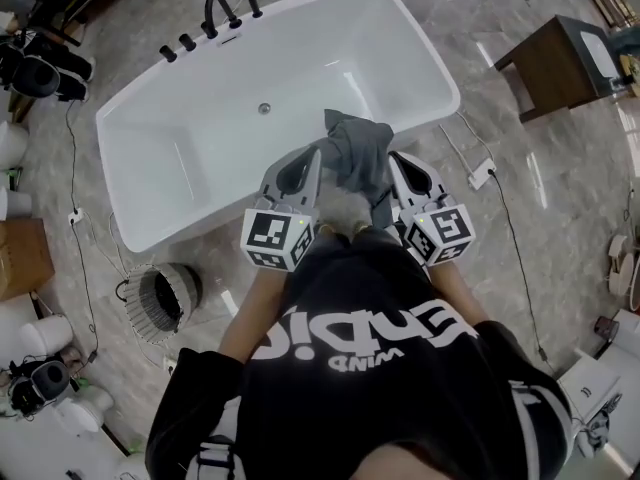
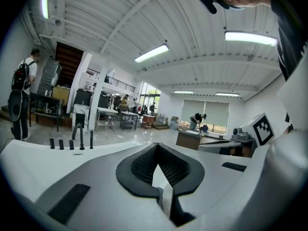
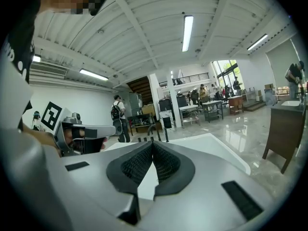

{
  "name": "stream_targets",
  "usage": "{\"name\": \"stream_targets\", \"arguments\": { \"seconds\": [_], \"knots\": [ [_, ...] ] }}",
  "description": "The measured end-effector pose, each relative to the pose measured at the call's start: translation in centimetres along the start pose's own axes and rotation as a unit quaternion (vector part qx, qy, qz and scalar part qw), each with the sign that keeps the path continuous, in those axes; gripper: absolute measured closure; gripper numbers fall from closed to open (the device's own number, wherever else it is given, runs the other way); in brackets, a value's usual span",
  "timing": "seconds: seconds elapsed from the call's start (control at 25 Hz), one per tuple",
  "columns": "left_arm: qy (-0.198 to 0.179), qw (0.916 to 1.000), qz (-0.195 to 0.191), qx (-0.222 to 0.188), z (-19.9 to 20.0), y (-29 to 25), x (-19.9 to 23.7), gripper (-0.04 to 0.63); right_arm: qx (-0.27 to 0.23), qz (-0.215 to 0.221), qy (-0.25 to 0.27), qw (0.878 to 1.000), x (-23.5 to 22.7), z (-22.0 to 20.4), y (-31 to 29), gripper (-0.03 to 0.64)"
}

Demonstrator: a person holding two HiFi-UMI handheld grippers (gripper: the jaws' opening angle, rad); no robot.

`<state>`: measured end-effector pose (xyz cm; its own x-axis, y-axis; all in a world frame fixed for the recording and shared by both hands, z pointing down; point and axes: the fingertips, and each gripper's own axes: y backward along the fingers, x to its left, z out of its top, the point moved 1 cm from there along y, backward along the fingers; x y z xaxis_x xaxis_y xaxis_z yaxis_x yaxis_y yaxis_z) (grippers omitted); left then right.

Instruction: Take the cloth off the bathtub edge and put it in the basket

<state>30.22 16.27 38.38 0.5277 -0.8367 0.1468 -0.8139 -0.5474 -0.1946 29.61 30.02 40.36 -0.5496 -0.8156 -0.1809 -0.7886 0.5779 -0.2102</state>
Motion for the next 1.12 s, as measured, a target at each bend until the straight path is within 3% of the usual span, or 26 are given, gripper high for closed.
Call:
{"name": "stream_targets", "arguments": {
  "seconds": [0.64, 1.12],
  "knots": [
    [0.009, 0.9999, 0.008, -0.007, 1.6, -5.5, 1.7, 0.583, 0.004, 0.011, 0.003, 1.0, -4.0, 2.1, -4.1, 0.603],
    [0.042, 0.9988, 0.023, 0.011, -3.1, -10.3, 5.8, 0.583, 0.037, 0.033, -0.001, 0.999, -6.7, -2.2, -9.9, 0.603]
  ]
}}
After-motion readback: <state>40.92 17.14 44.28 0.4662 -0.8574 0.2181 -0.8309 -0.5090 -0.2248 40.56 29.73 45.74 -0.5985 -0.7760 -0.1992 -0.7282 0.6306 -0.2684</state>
